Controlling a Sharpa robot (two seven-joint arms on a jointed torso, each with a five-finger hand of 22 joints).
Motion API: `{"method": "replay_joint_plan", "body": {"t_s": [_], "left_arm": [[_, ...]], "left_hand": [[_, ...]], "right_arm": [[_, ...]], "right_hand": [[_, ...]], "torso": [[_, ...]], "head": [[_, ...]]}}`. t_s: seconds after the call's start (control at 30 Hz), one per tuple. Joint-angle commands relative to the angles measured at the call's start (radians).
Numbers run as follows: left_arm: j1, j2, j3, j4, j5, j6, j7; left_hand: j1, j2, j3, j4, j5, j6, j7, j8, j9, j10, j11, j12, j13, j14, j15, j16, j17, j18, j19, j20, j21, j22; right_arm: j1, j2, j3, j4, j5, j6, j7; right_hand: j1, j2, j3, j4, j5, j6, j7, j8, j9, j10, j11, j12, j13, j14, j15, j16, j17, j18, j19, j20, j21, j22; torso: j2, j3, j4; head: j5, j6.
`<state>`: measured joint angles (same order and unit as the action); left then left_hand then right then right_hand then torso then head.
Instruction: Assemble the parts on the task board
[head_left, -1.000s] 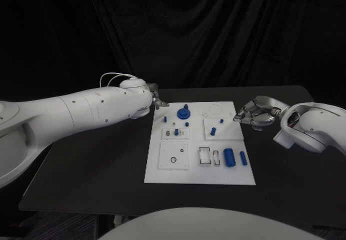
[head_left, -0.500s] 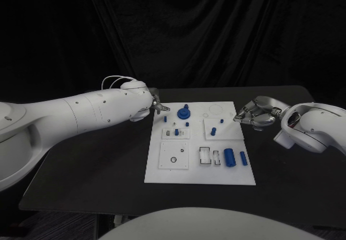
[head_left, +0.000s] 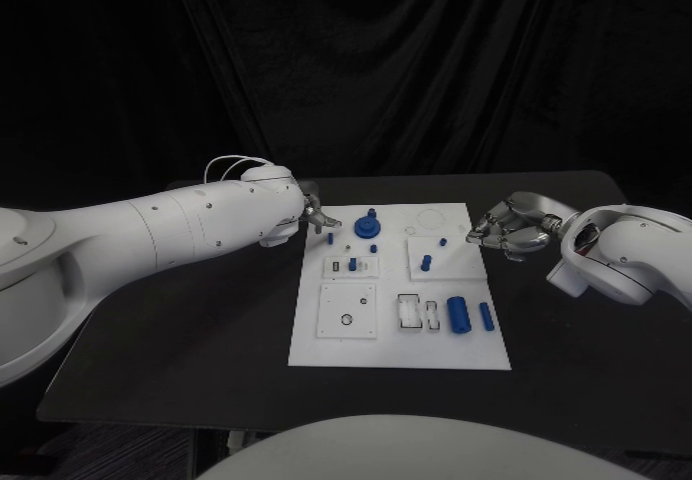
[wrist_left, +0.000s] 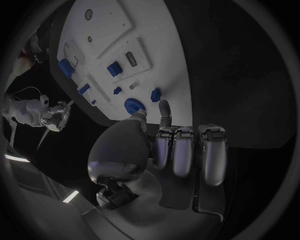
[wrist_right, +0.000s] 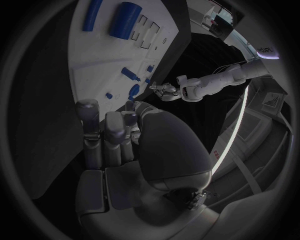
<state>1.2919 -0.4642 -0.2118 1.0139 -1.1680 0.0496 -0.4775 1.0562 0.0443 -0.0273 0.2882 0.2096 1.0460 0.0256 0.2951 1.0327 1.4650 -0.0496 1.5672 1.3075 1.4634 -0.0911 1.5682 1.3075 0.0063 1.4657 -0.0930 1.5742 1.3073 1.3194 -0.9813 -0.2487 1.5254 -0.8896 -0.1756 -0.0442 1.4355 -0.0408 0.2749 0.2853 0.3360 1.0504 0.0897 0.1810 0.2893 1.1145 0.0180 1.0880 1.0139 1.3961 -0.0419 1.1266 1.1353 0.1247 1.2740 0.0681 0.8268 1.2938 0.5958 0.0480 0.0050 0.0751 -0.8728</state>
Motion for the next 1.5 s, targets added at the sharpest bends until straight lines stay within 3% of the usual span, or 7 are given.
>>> {"method": "replay_joint_plan", "body": {"t_s": [0.03, 0.5, 1.27, 1.5], "left_arm": [[-0.005, 0.004, 0.0, -0.002, 0.005, 0.019, 0.016], [-0.021, 0.012, 0.0, -0.013, 0.005, 0.01, 0.009], [-0.029, 0.022, 0.001, -0.033, 0.005, 0.005, 0.019], [-0.031, 0.027, 0.001, -0.043, 0.005, 0.006, 0.025]], "left_hand": [[0.007, 0.008, -0.006, 0.0, 0.009, -0.008, 0.001, -0.008, -0.004, 0.106, 0.009, 0.004, 0.263, 0.107, 0.007, 0.003, 0.263, -0.006, 0.105, 0.003, -0.003, 0.263], [0.05, 0.016, -0.009, -0.003, 0.043, -0.029, 0.014, -0.052, -0.015, 0.106, 0.02, 0.004, 0.263, 0.107, 0.017, 0.003, 0.263, -0.006, 0.105, 0.014, -0.003, 0.263], [0.069, 0.019, -0.011, -0.002, 0.066, -0.049, 0.021, -0.057, 0.008, 0.106, 0.027, 0.004, 0.263, 0.107, 0.024, 0.003, 0.263, -0.006, 0.105, 0.02, -0.003, 0.263], [0.079, 0.02, -0.01, -0.003, 0.088, -0.058, 0.024, -0.06, 0.018, 0.106, 0.03, 0.004, 0.263, 0.107, 0.027, 0.003, 0.263, -0.006, 0.105, 0.024, -0.003, 0.263]], "right_arm": [[-0.002, -0.001, 0.001, 0.002, 0.001, 0.006, -0.009], [-0.002, -0.001, 0.001, 0.002, 0.001, 0.013, -0.011], [-0.002, 0.001, 0.001, 0.001, 0.001, 0.025, -0.02], [-0.002, 0.001, 0.001, 0.001, 0.001, 0.027, -0.021]], "right_hand": [[0.002, -0.008, 0.006, 0.0, 0.002, -0.005, 0.001, -0.003, 0.002, -0.006, 0.0, -0.003, -0.001, -0.005, -0.001, -0.004, -0.002, 0.018, -0.006, -0.001, -0.005, -0.002], [0.004, -0.008, 0.007, -0.001, 0.004, -0.006, 0.001, -0.003, 0.002, -0.006, 0.0, -0.003, -0.002, -0.006, -0.001, -0.005, -0.002, 0.018, -0.006, -0.001, -0.006, -0.002], [0.008, -0.008, 0.01, -0.002, 0.007, -0.007, 0.001, -0.003, 0.002, -0.008, 0.0, -0.004, -0.004, -0.006, -0.001, -0.006, -0.005, 0.018, -0.006, -0.001, -0.01, -0.003], [0.008, -0.008, 0.01, -0.003, 0.008, -0.007, 0.001, -0.003, 0.002, -0.009, 0.0, -0.006, -0.006, -0.007, -0.001, -0.006, -0.005, 0.019, -0.007, -0.001, -0.013, -0.004]], "torso": [[0.0, 0.0002, -0.001], [-0.001, 0.0004, 0.0004], [0.0, 0.0005, -0.0004], [0.001, 0.0004, 0.0001]], "head": [[0.0, 0.0], [-0.001, 0.0], [0.001, 0.0], [0.001, 0.0]]}}
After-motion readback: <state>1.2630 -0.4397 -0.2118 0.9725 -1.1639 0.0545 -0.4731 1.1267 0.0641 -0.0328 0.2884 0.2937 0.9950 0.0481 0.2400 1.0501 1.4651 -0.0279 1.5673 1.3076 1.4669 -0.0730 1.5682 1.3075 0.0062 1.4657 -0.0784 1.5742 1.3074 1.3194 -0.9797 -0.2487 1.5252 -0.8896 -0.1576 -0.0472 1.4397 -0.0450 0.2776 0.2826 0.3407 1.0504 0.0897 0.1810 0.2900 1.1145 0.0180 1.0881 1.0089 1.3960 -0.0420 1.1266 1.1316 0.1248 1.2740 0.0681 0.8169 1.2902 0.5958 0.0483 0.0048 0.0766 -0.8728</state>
